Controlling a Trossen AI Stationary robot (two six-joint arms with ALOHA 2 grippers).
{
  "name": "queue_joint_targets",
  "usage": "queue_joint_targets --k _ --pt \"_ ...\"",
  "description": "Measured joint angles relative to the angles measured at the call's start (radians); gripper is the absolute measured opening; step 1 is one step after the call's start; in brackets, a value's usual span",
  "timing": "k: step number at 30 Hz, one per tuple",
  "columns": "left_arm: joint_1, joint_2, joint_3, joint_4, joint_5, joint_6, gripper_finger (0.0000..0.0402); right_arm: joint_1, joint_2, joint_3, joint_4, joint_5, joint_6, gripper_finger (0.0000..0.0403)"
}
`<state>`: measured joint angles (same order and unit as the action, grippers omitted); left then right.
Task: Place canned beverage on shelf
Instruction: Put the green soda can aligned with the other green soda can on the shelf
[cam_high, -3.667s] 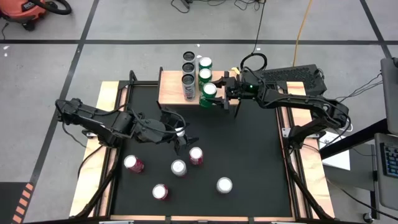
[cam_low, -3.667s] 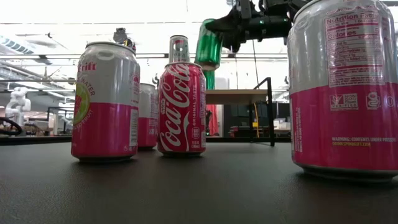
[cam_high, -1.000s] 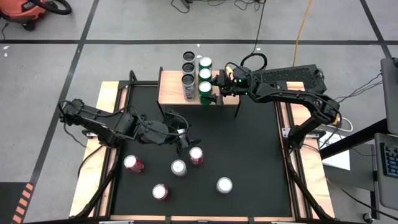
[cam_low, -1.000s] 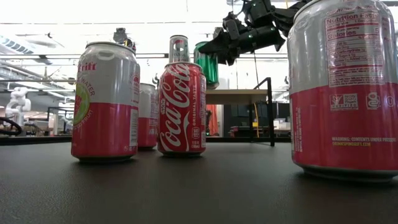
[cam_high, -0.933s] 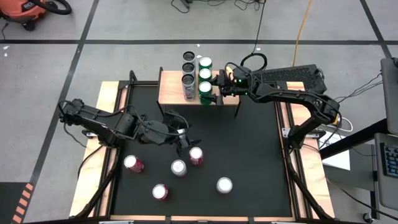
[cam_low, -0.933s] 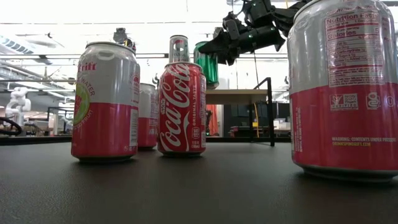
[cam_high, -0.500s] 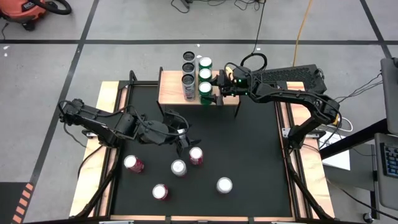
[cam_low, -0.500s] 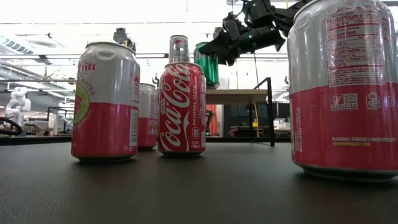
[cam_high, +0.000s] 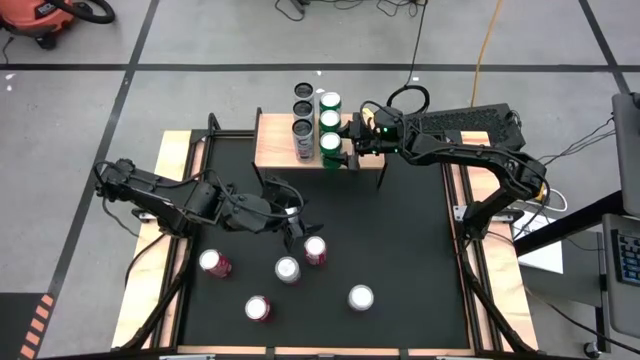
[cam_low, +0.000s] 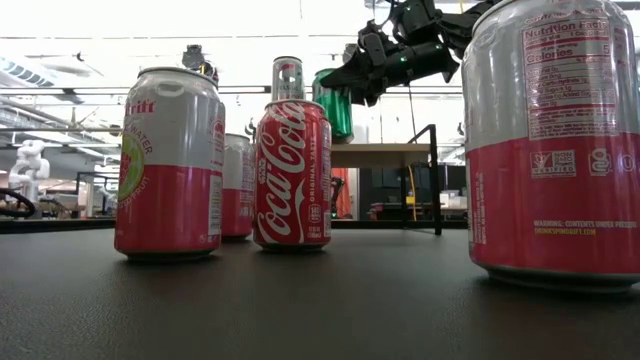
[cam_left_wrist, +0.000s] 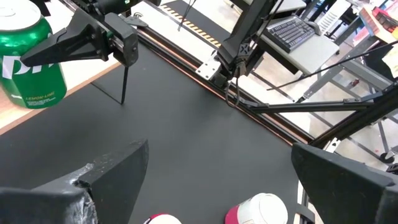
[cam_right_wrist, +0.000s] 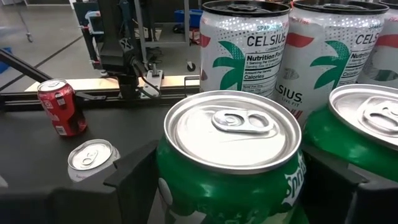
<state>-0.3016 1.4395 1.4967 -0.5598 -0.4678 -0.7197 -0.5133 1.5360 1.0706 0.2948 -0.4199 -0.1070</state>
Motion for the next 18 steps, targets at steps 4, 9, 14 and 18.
queue_joint_targets --k 4,9,14,18 --pt "0.0 0.0 0.0 0.0 0.0 0.0 0.0398 0.0 0.0 0.0 -0.003 0.001 -0.001 0.0293" --pt "0.0 0.0 0.0 0.0 0.0 0.0 0.0398 0.0 -0.002 0.0 -0.013 0.0 0.001 0.0293" --pt "0.0 0.0 0.0 -0.001 0.0 0.0 0.0398 0.0 -0.002 0.0 -0.015 0.0 0.01 0.03" --pt "0.0 0.0 0.0 -0.003 0.0 0.001 0.0398 0.0 -0.002 0.0 -0.018 0.0 0.011 0.0315"
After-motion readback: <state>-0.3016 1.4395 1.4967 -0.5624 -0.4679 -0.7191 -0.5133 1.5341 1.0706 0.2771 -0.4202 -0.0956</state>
